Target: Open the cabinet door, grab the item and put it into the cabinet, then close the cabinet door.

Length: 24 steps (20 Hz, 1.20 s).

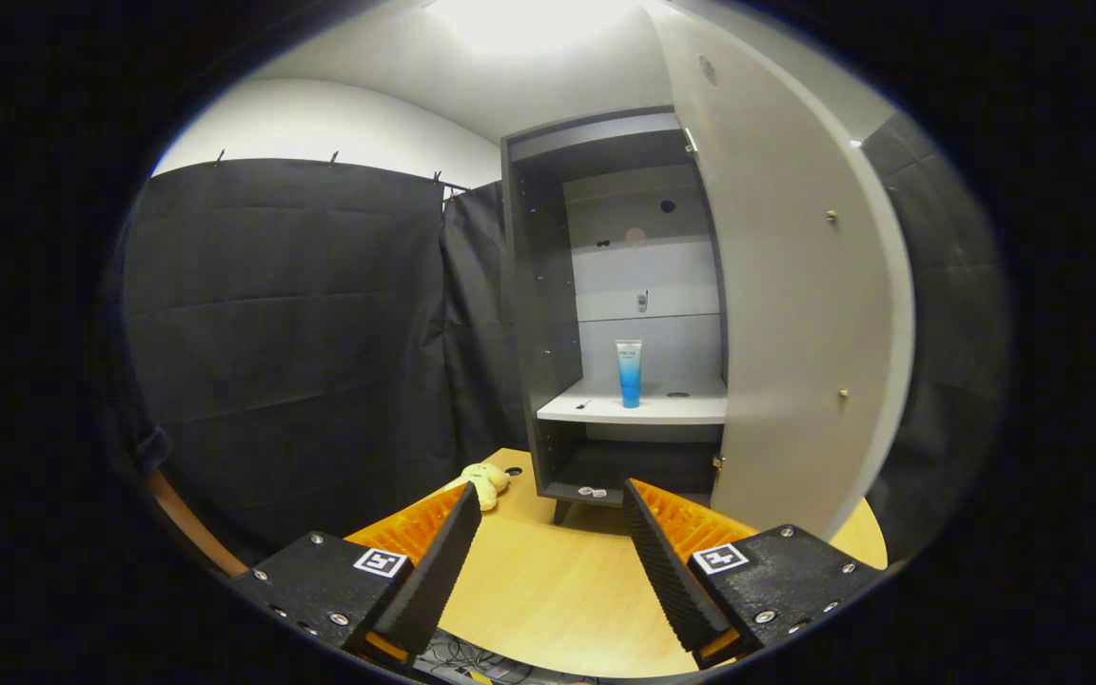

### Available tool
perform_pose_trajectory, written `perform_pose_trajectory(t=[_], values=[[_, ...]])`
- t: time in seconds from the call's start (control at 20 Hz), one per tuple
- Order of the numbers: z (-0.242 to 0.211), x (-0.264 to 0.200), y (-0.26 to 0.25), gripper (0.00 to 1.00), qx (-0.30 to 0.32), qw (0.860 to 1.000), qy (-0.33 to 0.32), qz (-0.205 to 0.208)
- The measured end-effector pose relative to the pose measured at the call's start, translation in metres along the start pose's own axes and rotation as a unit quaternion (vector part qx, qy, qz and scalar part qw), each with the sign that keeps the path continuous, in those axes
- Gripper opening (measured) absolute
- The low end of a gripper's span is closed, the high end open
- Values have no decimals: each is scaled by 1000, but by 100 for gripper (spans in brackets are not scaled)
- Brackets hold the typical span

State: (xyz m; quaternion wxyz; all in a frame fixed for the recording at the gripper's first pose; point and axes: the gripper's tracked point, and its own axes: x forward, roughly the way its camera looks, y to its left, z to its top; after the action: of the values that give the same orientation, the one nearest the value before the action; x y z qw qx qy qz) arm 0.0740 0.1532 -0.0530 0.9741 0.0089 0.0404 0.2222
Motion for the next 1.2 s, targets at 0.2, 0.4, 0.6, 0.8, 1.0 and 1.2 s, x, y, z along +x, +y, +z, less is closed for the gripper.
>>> perform_pose_trajectory(t=[0.2, 0.4, 0.6, 0.8, 1.0, 1.2], values=[[0, -57, -49, 93, 22, 999, 1, -35], [6, -100, -112, 93, 28, 996, -5, -90], [24, -114, -175, 93, 12, 990, -12, -141], [43, -92, -208, 93, -5, 988, -15, -156], [58, -68, -204, 93, -10, 990, -24, -137], [54, -55, -190, 94, -20, 993, -15, -114]])
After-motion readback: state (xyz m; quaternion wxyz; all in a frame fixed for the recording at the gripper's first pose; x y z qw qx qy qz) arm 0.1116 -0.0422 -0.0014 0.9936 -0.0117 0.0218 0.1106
